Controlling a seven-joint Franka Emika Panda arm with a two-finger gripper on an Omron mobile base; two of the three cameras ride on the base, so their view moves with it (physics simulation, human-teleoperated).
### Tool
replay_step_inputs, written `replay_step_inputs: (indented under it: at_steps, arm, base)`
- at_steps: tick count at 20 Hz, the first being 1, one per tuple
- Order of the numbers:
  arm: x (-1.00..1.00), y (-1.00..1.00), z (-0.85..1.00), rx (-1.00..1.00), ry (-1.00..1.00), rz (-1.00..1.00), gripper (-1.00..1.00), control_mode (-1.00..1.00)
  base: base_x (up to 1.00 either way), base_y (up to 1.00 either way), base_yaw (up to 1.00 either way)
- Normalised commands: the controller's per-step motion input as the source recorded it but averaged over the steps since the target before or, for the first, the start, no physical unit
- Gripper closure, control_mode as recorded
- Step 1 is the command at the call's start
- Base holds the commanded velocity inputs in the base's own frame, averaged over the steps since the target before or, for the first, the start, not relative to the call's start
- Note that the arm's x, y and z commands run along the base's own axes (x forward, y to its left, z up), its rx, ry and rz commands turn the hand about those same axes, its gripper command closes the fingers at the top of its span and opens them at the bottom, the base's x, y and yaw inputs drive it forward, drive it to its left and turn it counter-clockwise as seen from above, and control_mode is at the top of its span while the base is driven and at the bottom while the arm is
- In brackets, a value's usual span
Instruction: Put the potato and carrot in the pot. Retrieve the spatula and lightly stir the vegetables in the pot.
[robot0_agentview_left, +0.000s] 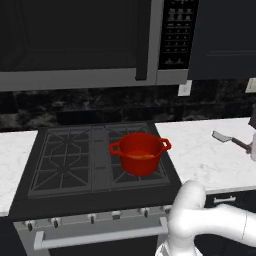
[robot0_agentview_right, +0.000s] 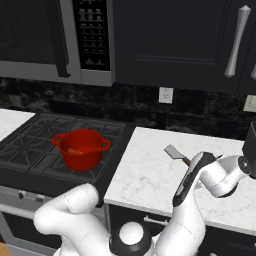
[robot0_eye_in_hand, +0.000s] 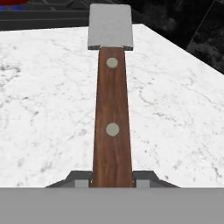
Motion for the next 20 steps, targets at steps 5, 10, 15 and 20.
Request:
replay_step_inputs:
  at_steps: [5, 10, 15, 20]
  arm:
    - [-0.65, 0.55, 0.37, -0.24, -0.53, 0.07, 1.0, -1.0]
    - [-0.45, 0.42, 0.57, -0.22, -0.65, 0.12, 1.0, -1.0]
    - [-0.23, 0.07, 1.0, -0.14, -0.46, 0.27, 1.0, -1.0]
    - [-0.35, 0.05, 0.85, -0.25, -0.48, 0.32, 1.0, -1.0]
  base:
    - [0.0, 0.0, 0.0]
    - [0.0, 0.0, 0.0]
    - [0.0, 0.0, 0.0]
    - [0.0, 0.0, 0.0]
